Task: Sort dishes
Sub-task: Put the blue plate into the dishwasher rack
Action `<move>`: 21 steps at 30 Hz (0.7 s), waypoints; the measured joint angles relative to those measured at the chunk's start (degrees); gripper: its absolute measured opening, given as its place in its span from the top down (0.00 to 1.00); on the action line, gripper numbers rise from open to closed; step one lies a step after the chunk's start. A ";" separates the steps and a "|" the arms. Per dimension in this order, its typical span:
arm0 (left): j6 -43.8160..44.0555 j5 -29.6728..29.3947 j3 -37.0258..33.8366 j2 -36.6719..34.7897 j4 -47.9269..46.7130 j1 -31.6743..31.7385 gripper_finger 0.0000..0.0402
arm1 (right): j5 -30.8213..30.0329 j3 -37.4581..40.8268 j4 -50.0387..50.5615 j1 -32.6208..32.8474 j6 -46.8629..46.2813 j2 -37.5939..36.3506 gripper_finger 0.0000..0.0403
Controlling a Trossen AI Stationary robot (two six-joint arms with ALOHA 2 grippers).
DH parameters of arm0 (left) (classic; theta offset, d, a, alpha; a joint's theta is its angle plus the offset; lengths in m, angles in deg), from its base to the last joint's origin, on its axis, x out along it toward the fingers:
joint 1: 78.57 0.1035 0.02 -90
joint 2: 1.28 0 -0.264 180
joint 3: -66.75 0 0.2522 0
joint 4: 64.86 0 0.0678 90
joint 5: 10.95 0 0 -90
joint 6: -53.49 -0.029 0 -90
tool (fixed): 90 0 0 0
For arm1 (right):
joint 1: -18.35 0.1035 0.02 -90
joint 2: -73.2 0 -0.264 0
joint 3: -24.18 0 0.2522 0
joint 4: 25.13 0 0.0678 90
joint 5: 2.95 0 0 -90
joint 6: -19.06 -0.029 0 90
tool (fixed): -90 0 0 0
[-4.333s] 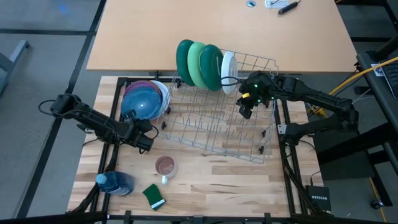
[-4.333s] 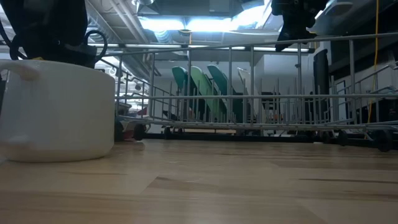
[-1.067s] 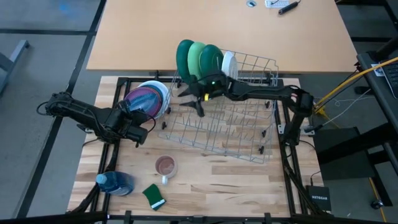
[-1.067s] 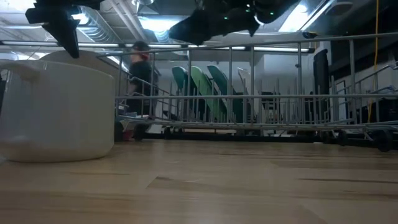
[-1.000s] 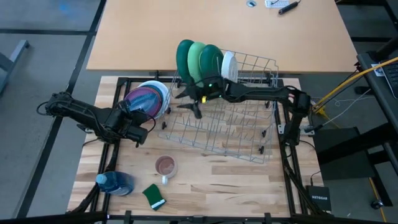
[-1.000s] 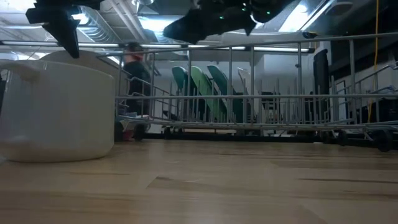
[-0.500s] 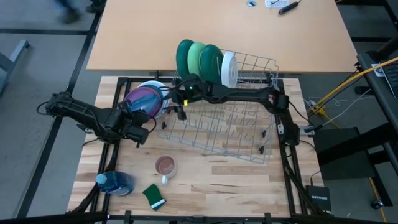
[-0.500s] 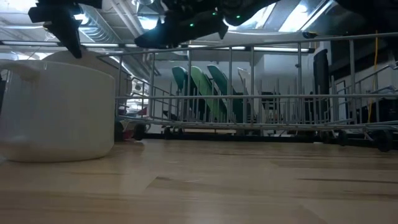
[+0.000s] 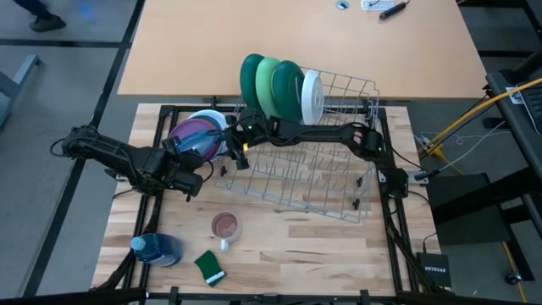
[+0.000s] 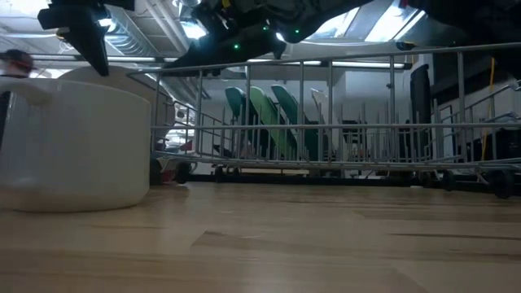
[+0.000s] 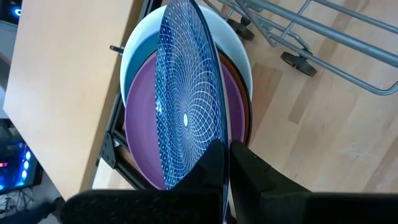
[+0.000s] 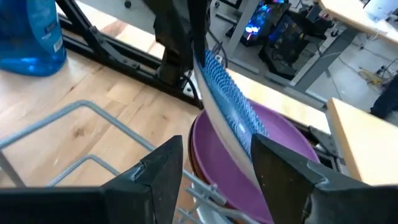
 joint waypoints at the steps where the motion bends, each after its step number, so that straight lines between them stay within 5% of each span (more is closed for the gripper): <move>1: -0.03 0.00 0.00 0.00 0.27 0.00 1.00 | -0.33 0.00 -0.43 0.02 0.10 0.00 0.51; 21: -3.23 0.00 0.00 0.02 3.76 -0.01 1.00 | -4.92 -0.07 -1.24 0.36 2.88 1.43 0.51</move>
